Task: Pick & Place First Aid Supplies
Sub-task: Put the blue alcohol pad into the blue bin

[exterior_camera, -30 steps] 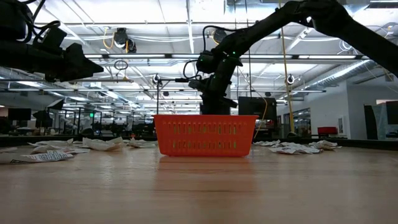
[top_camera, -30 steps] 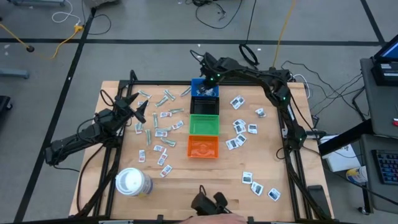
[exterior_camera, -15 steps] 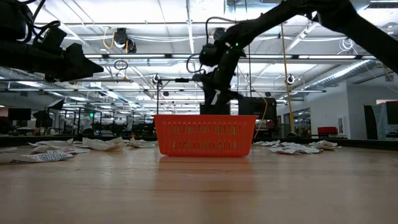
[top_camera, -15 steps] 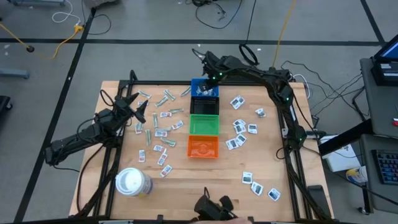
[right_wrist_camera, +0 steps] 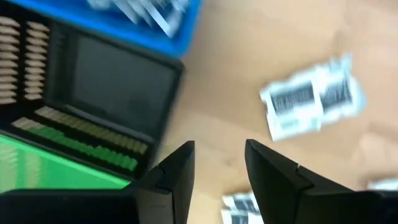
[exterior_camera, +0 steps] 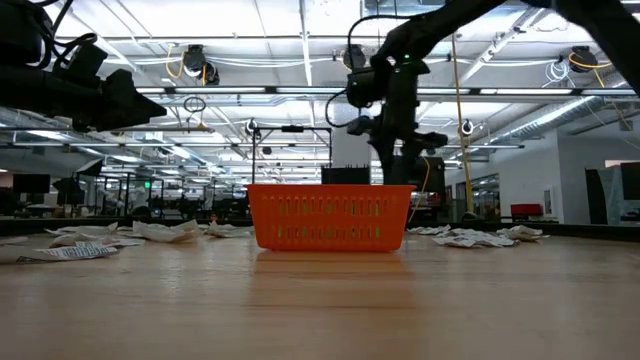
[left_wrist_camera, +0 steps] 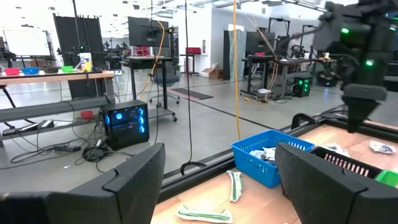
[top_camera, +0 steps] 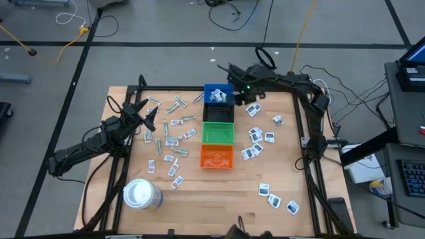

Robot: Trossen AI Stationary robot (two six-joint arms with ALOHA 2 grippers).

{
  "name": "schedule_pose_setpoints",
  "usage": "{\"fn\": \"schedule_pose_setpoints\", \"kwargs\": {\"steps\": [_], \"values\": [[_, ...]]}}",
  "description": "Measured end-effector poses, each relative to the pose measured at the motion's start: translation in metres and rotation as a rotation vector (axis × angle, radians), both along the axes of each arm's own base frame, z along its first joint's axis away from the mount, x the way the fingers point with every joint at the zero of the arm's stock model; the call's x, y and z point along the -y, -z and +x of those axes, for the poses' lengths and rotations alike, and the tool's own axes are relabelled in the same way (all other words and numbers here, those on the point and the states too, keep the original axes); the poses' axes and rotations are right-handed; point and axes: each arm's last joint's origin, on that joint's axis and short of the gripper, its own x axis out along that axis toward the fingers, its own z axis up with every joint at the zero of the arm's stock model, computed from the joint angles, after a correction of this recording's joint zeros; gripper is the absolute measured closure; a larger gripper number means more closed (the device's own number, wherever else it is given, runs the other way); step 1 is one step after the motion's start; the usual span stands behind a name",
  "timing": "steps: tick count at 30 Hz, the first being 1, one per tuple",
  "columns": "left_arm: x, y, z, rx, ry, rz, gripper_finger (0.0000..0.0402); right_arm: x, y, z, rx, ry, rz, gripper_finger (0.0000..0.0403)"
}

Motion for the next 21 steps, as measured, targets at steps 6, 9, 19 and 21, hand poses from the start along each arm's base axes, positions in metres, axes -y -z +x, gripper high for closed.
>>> {"fn": "schedule_pose_setpoints", "kwargs": {"steps": [6, 9, 19, 21], "values": [[0.0, 0.0, 0.0, 0.0, 0.0, 0.0, 0.0096, -0.036, 0.02, -0.027, -0.03, 0.094, 0.039, 0.0268], [0.0, 0.0, 0.0, 0.0, 0.0, 0.0, 0.0096, -0.061, 0.025, -0.038, -0.027, 0.109, 0.046, 0.0268], [0.0, 0.0, 0.0, 0.0, 0.0, 0.0, 0.0096, -0.153, 0.035, -0.065, -0.061, 0.123, 0.082, 0.0268], [0.0, 0.0, 0.0, 0.001, 0.0, 0.0, 0.0096, -0.17, 0.035, -0.068, -0.062, 0.116, 0.086, 0.0268]]}}
